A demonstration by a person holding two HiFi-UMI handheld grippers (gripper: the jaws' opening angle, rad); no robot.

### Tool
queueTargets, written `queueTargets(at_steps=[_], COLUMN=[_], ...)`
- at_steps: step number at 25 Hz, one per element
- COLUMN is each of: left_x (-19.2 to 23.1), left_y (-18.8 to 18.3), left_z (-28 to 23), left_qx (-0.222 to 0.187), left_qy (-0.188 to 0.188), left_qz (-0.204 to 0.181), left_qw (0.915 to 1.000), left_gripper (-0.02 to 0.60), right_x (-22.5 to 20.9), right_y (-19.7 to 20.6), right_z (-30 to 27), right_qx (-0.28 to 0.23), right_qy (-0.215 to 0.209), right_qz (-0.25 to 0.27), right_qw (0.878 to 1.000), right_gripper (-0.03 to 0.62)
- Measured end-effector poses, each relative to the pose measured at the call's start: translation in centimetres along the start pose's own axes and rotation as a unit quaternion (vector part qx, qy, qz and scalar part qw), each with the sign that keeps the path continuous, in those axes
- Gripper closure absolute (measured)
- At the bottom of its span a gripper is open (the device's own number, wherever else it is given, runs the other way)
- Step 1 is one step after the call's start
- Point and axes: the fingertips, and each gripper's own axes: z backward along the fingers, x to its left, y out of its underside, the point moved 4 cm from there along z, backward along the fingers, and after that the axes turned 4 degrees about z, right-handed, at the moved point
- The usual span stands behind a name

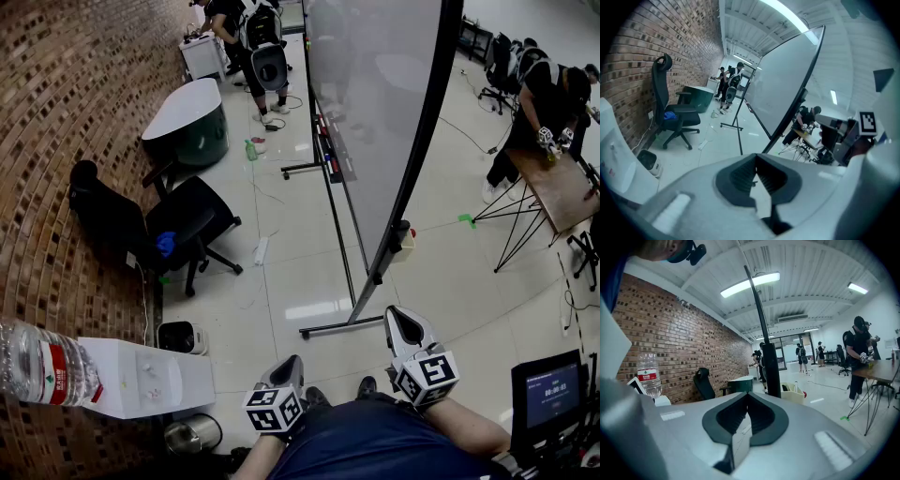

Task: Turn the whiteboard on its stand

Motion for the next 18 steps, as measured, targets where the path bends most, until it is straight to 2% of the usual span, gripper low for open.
queueTargets(at_steps=[10,13,18], left_x=[2.8,3.2,4.4], left_y=[0.6,0.8,-0.6], left_z=[0.8,0.8,0.6], left_qx=[0.006,0.016,0.011], left_qy=[0.020,0.019,-0.010], left_qz=[0.014,0.018,0.022], left_qw=[0.9997,0.9995,0.9997], left_gripper=[0.575,0.575,0.575], right_x=[-2.8,-3.5,-4.7], right_y=[-0.4,-0.8,-1.0], right_z=[-2.5,-3.2,-6.2], right_qx=[0.017,0.022,0.012], right_qy=[0.069,0.084,0.083], right_qz=[0.026,0.031,0.028], right_qw=[0.997,0.996,0.996], right_gripper=[0.576,0.448,0.385])
